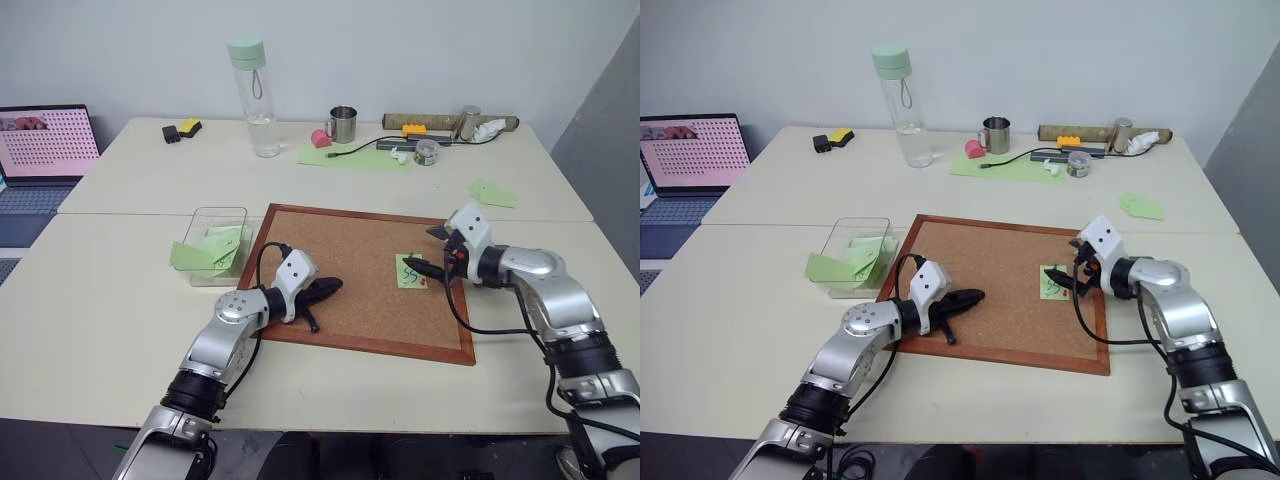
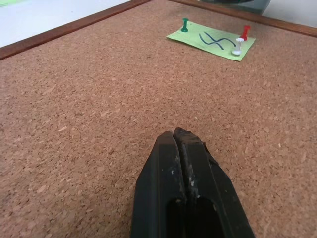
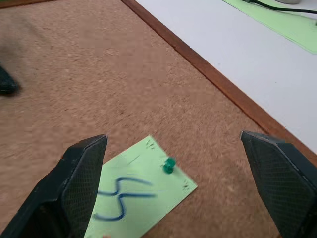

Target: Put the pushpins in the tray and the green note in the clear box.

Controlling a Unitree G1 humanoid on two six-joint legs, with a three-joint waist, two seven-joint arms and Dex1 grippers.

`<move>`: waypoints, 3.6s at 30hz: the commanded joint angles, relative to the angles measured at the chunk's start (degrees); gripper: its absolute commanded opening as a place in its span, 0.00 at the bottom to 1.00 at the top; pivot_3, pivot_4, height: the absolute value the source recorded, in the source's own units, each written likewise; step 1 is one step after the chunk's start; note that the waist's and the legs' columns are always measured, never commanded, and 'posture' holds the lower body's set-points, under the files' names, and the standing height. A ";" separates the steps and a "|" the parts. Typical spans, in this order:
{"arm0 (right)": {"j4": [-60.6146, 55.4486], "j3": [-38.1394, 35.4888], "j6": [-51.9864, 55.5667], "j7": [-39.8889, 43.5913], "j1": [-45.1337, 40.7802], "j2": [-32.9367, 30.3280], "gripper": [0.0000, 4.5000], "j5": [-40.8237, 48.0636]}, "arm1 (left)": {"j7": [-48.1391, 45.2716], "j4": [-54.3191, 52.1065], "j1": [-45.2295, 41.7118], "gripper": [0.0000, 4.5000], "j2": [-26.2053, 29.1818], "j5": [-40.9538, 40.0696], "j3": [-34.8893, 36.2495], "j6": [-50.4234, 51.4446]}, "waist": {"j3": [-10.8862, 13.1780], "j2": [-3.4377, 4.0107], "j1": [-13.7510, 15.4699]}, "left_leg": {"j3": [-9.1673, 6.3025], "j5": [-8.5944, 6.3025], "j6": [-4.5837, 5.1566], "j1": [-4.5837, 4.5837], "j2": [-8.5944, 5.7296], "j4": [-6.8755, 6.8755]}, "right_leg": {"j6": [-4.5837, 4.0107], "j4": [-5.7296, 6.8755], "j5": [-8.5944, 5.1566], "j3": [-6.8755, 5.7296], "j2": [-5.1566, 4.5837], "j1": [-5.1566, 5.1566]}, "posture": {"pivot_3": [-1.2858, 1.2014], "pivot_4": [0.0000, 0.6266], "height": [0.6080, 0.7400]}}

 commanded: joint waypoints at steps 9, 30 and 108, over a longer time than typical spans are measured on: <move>9.60 -2.01 -9.28 0.29 -2.64 3.70 0.75 -1.44 | -0.14 -1.76 3.36 0.00 -0.04 1.44 -0.80 2.29 | -0.03 0.04 -0.26 | 0.01 0.00 0.00 0.02 0.01 -0.01 | 0.00 0.01 0.00 0.02 0.00 0.00 | 0.52 0.24 1.00; 8.61 -2.13 -8.26 2.41 -0.90 4.91 0.01 -0.85 | -0.42 -2.37 4.04 0.00 0.10 1.62 -0.40 3.84 | -0.03 0.05 -0.26 | 0.00 0.00 0.00 0.03 0.01 -0.03 | 0.00 0.01 0.00 0.01 0.00 0.00 | 0.52 0.24 1.00; -17.59 -6.49 -3.43 -5.04 22.20 2.93 0.42 3.39 | 0.50 -1.64 4.05 0.00 0.66 3.01 -0.64 4.48 | -0.30 0.24 -0.21 | -0.13 -0.03 0.05 0.87 0.00 -0.23 | 0.12 -0.19 -0.10 -0.05 0.01 0.94 | 0.52 0.24 1.00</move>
